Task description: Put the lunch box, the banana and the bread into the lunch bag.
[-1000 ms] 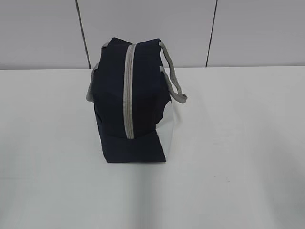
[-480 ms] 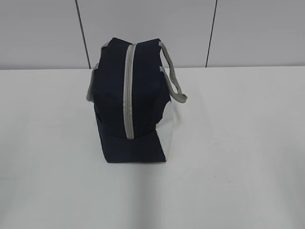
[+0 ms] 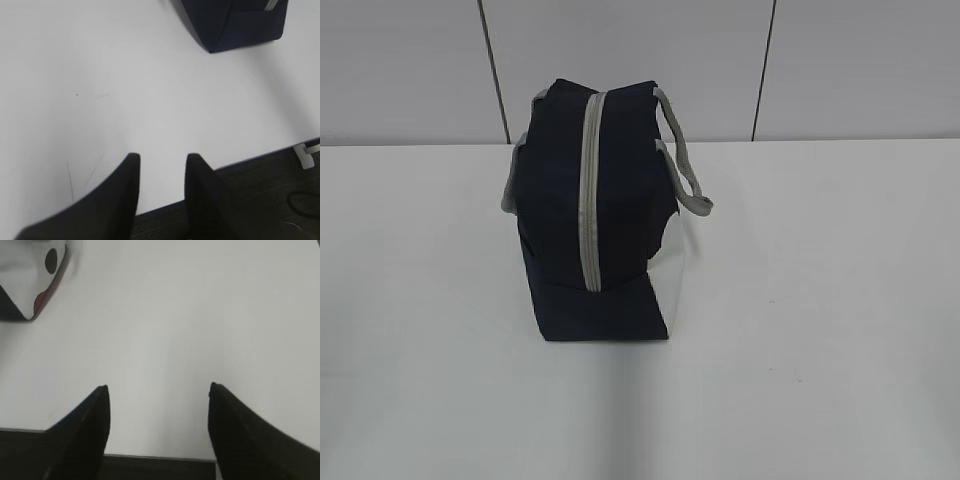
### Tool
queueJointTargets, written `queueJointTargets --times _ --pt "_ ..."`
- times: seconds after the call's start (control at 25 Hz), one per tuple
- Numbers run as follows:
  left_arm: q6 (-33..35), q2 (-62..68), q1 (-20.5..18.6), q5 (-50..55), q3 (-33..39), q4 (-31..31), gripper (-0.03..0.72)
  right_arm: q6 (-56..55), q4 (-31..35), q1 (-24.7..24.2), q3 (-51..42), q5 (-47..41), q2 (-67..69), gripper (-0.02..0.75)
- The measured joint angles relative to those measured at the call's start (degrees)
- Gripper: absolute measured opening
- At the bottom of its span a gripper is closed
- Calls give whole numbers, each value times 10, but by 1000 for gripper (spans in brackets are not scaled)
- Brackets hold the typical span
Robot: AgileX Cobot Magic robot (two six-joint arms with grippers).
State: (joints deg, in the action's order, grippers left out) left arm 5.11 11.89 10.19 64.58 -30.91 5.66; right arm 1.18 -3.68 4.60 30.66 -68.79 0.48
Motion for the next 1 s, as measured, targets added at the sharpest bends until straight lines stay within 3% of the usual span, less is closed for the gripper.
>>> queueJointTargets --times 0.4,1.0 --pt "0 0 0 1 0 0 236 0 0 -56 -18 32 -15 459" --pt "0 0 0 1 0 0 236 0 0 -58 -18 32 -16 459"
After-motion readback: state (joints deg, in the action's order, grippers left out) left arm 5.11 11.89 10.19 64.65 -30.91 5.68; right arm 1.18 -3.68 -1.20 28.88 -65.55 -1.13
